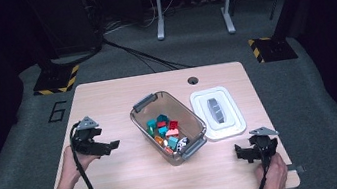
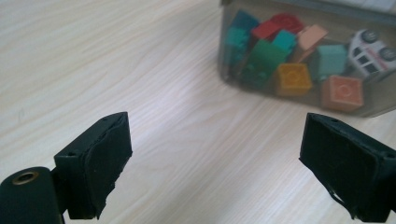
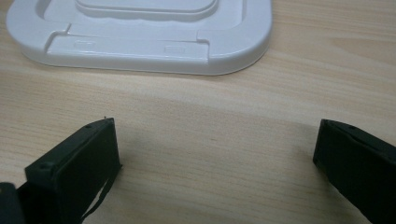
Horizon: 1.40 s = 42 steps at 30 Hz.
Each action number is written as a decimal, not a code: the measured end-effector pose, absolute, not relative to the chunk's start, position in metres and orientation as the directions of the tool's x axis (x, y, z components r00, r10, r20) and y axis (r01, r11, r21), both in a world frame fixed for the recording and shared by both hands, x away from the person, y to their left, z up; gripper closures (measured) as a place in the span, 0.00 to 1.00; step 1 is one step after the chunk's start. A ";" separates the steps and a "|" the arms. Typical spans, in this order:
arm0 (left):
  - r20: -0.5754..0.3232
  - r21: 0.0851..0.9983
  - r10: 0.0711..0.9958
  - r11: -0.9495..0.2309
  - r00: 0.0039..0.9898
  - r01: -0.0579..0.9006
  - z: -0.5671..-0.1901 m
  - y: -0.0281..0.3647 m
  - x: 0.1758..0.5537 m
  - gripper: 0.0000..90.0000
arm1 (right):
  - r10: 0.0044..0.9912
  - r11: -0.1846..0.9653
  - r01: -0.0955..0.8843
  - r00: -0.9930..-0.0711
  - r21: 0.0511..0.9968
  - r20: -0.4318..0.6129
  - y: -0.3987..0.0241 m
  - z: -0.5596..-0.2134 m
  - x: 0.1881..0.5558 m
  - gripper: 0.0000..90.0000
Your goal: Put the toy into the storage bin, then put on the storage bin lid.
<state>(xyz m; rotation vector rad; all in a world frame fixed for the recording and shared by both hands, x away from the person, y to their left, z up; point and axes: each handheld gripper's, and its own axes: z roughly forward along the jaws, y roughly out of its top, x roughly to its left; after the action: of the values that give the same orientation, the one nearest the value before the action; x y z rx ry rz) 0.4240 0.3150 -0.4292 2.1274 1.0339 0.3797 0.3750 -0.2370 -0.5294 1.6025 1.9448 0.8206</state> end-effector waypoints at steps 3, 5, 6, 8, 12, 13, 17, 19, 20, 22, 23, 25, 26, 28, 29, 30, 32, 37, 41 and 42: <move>-0.054 0.712 0.792 -0.396 0.608 0.580 -0.445 0.324 0.425 0.08 | 0.981 0.129 0.689 -0.192 0.713 0.008 -0.237 -0.529 0.375 0.00; -0.043 0.700 0.809 -0.394 0.586 0.595 -0.458 0.330 0.426 0.07 | 0.982 0.131 0.687 -0.191 0.715 0.003 -0.237 -0.530 0.375 0.00; -0.042 0.699 0.819 -0.385 0.573 0.603 -0.465 0.333 0.427 0.05 | 0.983 0.126 0.688 -0.183 0.715 0.003 -0.236 -0.530 0.374 0.00; -0.035 0.691 0.829 -0.384 0.559 0.613 -0.471 0.336 0.427 0.04 | 0.984 0.122 0.687 -0.179 0.716 0.004 -0.236 -0.530 0.374 0.00; -0.071 0.677 0.865 -0.325 0.498 0.661 -0.502 0.351 0.429 0.02 | 0.987 0.107 0.685 -0.161 0.721 0.007 -0.235 -0.530 0.373 0.00; -0.066 0.674 0.867 -0.326 0.494 0.663 -0.505 0.353 0.429 0.02 | 0.987 0.106 0.685 -0.160 0.721 0.006 -0.235 -0.530 0.373 0.00; -0.079 0.677 0.888 -0.286 0.453 0.678 -0.522 0.363 0.431 0.02 | 0.986 0.113 0.687 -0.165 0.717 0.002 -0.234 -0.530 0.372 0.00; -0.076 0.699 0.898 -0.262 0.434 0.666 -0.526 0.367 0.430 0.01 | 0.984 0.120 0.688 -0.176 0.716 0.003 -0.233 -0.529 0.372 0.00; -0.064 0.716 0.903 -0.255 0.424 0.650 -0.528 0.367 0.430 0.01 | 0.980 0.137 0.685 -0.199 0.716 0.003 -0.234 -0.530 0.372 0.00; -0.042 0.733 0.903 -0.263 0.427 0.628 -0.531 0.368 0.428 0.01 | 0.970 0.170 0.676 -0.244 0.717 0.001 -0.235 -0.529 0.372 0.00; -0.028 0.733 0.903 -0.274 0.430 0.623 -0.531 0.367 0.429 0.01 | 0.967 0.177 0.674 -0.253 0.717 -0.001 -0.236 -0.530 0.372 0.00; -0.009 0.726 0.897 -0.299 0.443 0.620 -0.531 0.366 0.429 0.01 | 0.960 0.197 0.669 -0.281 0.717 -0.002 -0.238 -0.530 0.372 0.00; -0.008 0.724 0.892 -0.306 0.451 0.618 -0.531 0.365 0.429 0.00 | 0.958 0.202 0.668 -0.286 0.716 -0.003 -0.238 -0.530 0.372 0.00; -0.006 0.721 0.890 -0.311 0.455 0.619 -0.531 0.365 0.429 0.00 | 0.961 0.190 0.669 -0.278 0.718 0.005 -0.237 -0.529 0.372 0.00; -0.004 0.720 0.888 -0.316 0.459 0.618 -0.531 0.366 0.429 0.00 | 0.957 0.204 0.667 -0.290 0.716 -0.003 -0.238 -0.529 0.372 0.01; -0.004 0.719 0.888 -0.317 0.461 0.618 -0.531 0.366 0.429 0.00 | 0.952 0.217 0.668 -0.307 0.712 -0.003 -0.239 -0.528 0.372 0.02; -0.004 0.719 0.888 -0.318 0.461 0.618 -0.531 0.366 0.429 0.00 | 0.944 0.239 0.666 -0.329 0.707 -0.010 -0.241 -0.527 0.372 0.03; -0.005 0.721 0.887 -0.316 0.461 0.616 -0.531 0.364 0.430 0.00 | 0.945 0.240 0.693 -0.326 0.680 -0.001 -0.243 -0.524 0.373 0.04; 0.000 0.721 0.894 -0.311 0.448 0.620 -0.531 0.361 0.431 0.00 | 0.946 0.247 0.682 -0.324 0.688 -0.019 -0.241 -0.518 0.378 0.04; -0.002 0.724 0.895 -0.307 0.447 0.618 -0.532 0.361 0.431 0.00 | 0.949 0.234 0.691 -0.314 0.684 -0.007 -0.240 -0.515 0.380 0.03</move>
<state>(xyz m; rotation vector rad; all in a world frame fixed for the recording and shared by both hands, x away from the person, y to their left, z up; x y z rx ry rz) 0.4310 0.3606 -0.5317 2.0383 1.2619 0.5385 0.3799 -0.2397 -0.5155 1.5047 2.0890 0.8208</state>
